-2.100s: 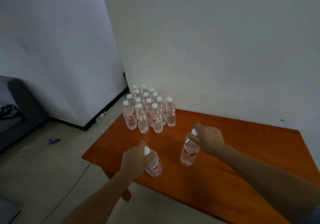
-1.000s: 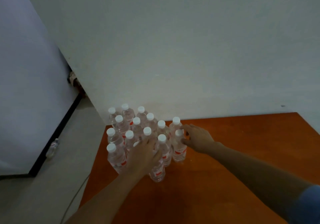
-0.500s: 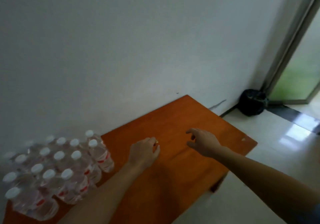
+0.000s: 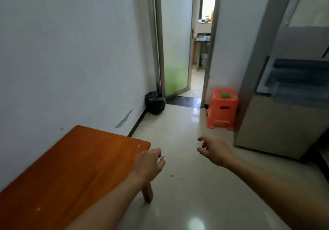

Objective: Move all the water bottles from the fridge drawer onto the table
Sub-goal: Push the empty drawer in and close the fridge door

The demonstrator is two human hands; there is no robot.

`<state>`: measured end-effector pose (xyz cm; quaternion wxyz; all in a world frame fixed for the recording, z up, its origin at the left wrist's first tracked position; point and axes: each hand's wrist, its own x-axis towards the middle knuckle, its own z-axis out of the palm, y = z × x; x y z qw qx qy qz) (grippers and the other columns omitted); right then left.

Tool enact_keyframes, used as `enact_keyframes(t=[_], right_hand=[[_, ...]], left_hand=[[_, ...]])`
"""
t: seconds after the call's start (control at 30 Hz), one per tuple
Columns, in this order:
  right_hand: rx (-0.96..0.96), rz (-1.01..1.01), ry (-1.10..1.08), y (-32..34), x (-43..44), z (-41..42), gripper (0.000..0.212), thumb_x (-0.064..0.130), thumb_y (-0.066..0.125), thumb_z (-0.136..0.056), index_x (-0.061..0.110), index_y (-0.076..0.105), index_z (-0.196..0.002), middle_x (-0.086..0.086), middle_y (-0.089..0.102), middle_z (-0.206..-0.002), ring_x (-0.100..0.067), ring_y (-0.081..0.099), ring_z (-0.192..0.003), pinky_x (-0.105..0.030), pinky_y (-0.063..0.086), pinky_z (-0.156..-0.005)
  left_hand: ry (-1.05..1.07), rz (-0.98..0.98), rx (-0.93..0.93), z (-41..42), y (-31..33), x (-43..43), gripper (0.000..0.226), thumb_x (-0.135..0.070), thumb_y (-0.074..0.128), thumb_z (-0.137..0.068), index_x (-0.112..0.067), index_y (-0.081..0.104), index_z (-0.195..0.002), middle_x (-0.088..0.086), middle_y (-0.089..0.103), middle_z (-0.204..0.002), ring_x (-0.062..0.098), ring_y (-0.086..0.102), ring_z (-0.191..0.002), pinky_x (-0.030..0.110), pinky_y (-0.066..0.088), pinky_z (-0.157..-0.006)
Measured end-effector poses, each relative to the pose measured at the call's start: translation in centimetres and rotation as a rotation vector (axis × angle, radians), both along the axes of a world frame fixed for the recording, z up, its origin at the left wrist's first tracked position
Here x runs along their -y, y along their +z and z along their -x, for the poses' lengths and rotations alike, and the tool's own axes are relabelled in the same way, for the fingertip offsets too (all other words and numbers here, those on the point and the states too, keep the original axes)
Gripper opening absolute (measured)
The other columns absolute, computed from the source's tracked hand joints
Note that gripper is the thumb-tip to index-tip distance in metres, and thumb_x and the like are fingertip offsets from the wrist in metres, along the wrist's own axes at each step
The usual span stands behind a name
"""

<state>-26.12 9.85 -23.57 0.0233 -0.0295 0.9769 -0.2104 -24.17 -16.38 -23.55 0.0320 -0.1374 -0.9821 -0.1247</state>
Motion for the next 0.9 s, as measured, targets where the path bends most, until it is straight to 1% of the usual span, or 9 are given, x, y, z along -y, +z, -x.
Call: enact_keyframes(t=[0.07,0.1,0.2,0.3,0.4,0.5,0.63,0.77,0.9], right_hand=[[0.008,0.023,-0.093,-0.3,-4.5,0.8,0.040,0.043,0.062,-0.087,0.030,0.056,-0.125,0.012,0.061,-0.094,-0.012,0.061,-0.087,-0.027,0.044,-0.071],[0.011,0.030,-0.138,-0.3,-6.6,1.4,0.040,0.042,0.062,-0.087,0.029,0.057,-0.125,0.012,0.061,-0.093,-0.011,0.060,-0.085,-0.026,0.042,-0.069],[-0.010,0.036,-0.260,-0.5,-12.6,3.9,0.039,0.042,0.062,-0.087,0.027,0.058,-0.123,0.013,0.061,-0.089,-0.008,0.057,-0.078,-0.025,0.042,-0.063],[-0.026,0.044,-0.377,-0.1,-17.6,6.6,0.037,0.040,0.063,-0.087,0.026,0.059,-0.121,0.011,0.061,-0.087,-0.007,0.056,-0.077,-0.022,0.037,-0.058],[-0.031,0.044,-0.484,0.3,-22.1,8.4,0.037,0.041,0.063,-0.087,0.027,0.059,-0.121,0.011,0.062,-0.088,-0.010,0.059,-0.081,-0.027,0.043,-0.064],[-0.040,0.105,-0.597,0.2,-26.8,9.1,0.040,0.041,0.065,-0.086,0.024,0.060,-0.121,0.008,0.063,-0.088,-0.012,0.060,-0.080,-0.030,0.050,-0.071],[-0.032,0.137,-0.725,0.2,-33.2,9.1,0.038,0.036,0.064,-0.087,0.020,0.059,-0.122,0.007,0.062,-0.086,-0.008,0.057,-0.075,-0.023,0.043,-0.061],[-0.027,0.174,-0.851,-0.5,-39.6,9.6,0.041,0.036,0.063,-0.089,0.022,0.054,-0.127,0.011,0.059,-0.085,-0.008,0.057,-0.075,-0.025,0.044,-0.062],[-0.039,0.222,-0.918,-1.9,-46.9,11.5,0.050,0.034,0.064,-0.089,0.018,0.049,-0.134,0.004,0.062,-0.089,-0.010,0.058,-0.078,-0.026,0.045,-0.063]], left_hand=[[-0.076,0.016,-0.025,3.0,-0.1,-4.2,0.026,-0.043,0.047,-0.093,-0.020,0.060,-0.095,-0.005,0.063,-0.086,0.011,0.055,-0.070,0.025,0.042,-0.061],[-0.112,0.021,-0.029,4.7,-0.3,-6.3,0.027,-0.043,0.046,-0.093,-0.020,0.060,-0.096,-0.004,0.065,-0.088,0.014,0.057,-0.073,0.028,0.041,-0.062],[-0.212,0.032,-0.028,9.8,-1.0,-12.5,0.030,-0.044,0.044,-0.093,-0.020,0.059,-0.100,-0.003,0.067,-0.093,0.018,0.062,-0.082,0.031,0.049,-0.072],[-0.314,0.051,-0.026,14.9,-0.9,-18.4,0.030,-0.044,0.044,-0.093,-0.019,0.059,-0.101,-0.003,0.067,-0.096,0.019,0.062,-0.085,0.031,0.048,-0.074],[-0.431,0.062,-0.034,19.7,-0.3,-24.1,0.029,-0.045,0.043,-0.093,-0.021,0.059,-0.099,-0.004,0.067,-0.095,0.017,0.061,-0.083,0.030,0.048,-0.073],[-0.521,0.048,-0.037,23.8,0.1,-29.9,0.027,-0.046,0.045,-0.092,-0.023,0.058,-0.097,-0.003,0.067,-0.093,0.017,0.061,-0.080,0.030,0.049,-0.072],[-0.649,0.025,-0.030,26.8,0.2,-37.4,0.026,-0.045,0.046,-0.091,-0.022,0.057,-0.094,-0.001,0.066,-0.091,0.019,0.060,-0.080,0.031,0.050,-0.072],[-0.738,-0.022,0.026,29.3,-0.5,-44.9,0.026,-0.042,0.048,-0.092,-0.018,0.058,-0.093,0.002,0.066,-0.093,0.021,0.062,-0.084,0.035,0.052,-0.075],[-0.777,0.023,0.037,31.8,-1.5,-52.6,0.028,-0.044,0.047,-0.091,-0.018,0.058,-0.093,0.004,0.068,-0.093,0.024,0.063,-0.087,0.037,0.052,-0.073]])
